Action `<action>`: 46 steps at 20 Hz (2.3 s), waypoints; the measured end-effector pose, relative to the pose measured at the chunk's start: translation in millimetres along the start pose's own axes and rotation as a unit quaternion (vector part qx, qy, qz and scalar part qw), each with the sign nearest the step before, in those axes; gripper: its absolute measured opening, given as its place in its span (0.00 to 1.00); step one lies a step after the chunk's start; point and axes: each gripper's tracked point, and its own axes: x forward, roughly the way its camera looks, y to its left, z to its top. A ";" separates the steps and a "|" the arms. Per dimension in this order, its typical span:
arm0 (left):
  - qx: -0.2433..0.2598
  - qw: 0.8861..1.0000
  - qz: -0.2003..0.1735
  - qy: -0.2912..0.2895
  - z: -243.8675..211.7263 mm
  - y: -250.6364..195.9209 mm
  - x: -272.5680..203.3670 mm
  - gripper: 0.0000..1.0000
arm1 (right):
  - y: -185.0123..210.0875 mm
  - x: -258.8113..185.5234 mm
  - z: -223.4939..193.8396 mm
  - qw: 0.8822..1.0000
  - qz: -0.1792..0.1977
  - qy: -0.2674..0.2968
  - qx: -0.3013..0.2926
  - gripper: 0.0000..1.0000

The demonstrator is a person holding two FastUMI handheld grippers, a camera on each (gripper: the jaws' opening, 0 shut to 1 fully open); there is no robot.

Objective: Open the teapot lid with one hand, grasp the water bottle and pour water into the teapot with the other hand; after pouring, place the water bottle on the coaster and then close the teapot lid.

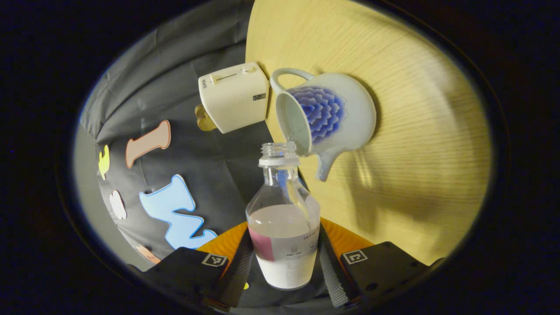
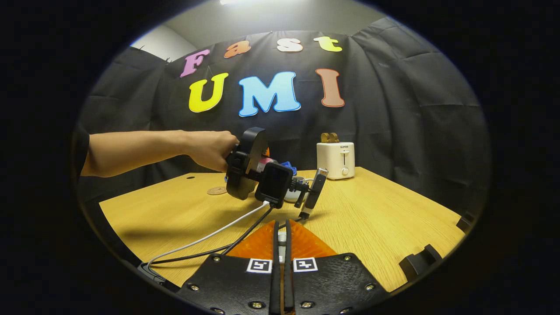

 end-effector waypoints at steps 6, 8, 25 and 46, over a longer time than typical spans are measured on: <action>0.037 0.999 -0.003 -0.003 2.5 9.2 0.3 0.87 | -3.3 -0.2 -0.9 1.000 -0.003 0.001 0.003 0.04; 0.044 0.999 0.000 -0.002 3.0 13.2 -2.4 0.88 | -4.3 -0.8 -0.5 1.000 -0.004 0.001 0.003 0.04; 0.127 0.992 0.003 0.007 2.3 33.1 -1.1 0.88 | -10.2 -0.9 -0.7 1.000 -0.011 -0.004 0.003 0.04; 0.108 0.994 0.008 -0.005 4.5 34.7 -1.2 0.88 | -13.2 0.2 0.1 1.000 -0.014 -0.006 -0.003 0.04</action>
